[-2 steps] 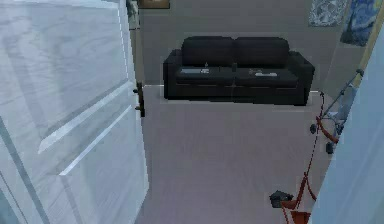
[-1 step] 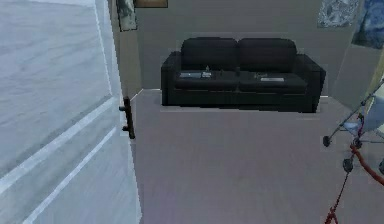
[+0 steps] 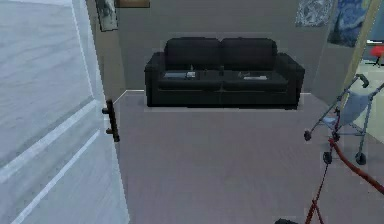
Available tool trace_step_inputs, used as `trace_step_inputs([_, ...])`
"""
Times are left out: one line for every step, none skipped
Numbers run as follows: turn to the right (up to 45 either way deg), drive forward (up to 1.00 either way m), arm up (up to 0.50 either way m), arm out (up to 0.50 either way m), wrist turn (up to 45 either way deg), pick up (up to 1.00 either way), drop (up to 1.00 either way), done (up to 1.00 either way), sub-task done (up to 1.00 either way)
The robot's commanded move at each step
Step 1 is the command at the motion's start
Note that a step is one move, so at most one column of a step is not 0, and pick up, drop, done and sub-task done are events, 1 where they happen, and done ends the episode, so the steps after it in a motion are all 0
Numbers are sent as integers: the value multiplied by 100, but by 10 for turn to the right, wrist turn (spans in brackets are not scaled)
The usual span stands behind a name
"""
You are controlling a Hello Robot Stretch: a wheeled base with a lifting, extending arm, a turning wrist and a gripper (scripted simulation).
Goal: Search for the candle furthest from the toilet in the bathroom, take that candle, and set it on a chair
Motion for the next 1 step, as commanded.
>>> trace_step_inputs([30,0,0,0,0,0,0,0,0])
